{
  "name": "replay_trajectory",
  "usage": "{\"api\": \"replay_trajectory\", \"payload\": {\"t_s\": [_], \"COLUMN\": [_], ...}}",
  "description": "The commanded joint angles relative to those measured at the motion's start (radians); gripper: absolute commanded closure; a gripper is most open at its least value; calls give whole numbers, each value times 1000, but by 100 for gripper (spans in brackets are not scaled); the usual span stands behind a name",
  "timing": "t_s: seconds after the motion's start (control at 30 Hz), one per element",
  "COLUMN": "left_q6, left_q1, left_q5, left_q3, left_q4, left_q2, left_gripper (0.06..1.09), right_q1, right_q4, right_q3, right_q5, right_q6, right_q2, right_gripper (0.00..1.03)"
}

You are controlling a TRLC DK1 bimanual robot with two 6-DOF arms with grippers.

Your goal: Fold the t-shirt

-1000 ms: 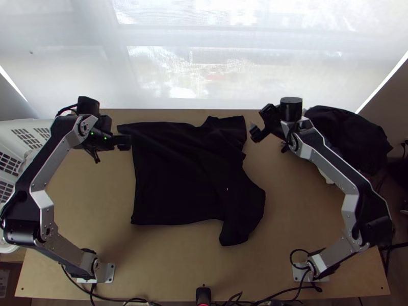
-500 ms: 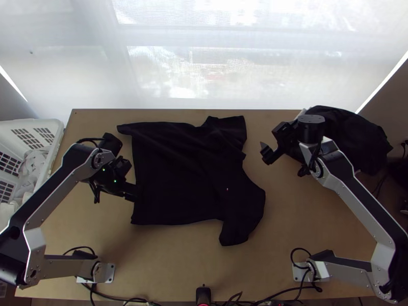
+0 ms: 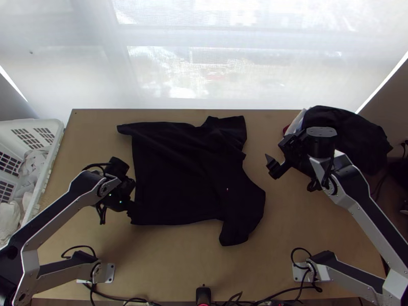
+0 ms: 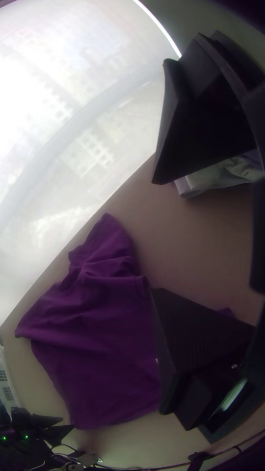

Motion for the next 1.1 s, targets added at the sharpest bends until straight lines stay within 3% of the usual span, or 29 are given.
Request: {"api": "replay_trajectory", "payload": {"t_s": [0.0,0.07,0.23,0.5,0.77,1.07], "left_q6": [-20,-25,-45,-48,37,402], "left_q1": [-11,-17,-41,-72,45,499], "left_q5": [-17,-16,-16,-7,-11,-10], "left_q3": [-84,-92,-92,-118,-121,-113], "left_q4": [89,110,126,133,-22,-242], "left_q2": [-34,-36,-33,-36,-191,-340], "left_gripper": [36,46,52,105,105,105], "right_q1": [10,13,22,24,42,67], "right_q4": [-29,-35,-46,-47,-58,-58], "right_q3": [-14,-16,-17,-14,-5,-7], "right_q5": [0,0,0,0,2,2], "right_q6": [-2,-2,-2,-5,-19,-28], "right_q2": [-41,-45,-55,-58,-59,-44], "right_gripper": [4,4,4,4,4,4]}}
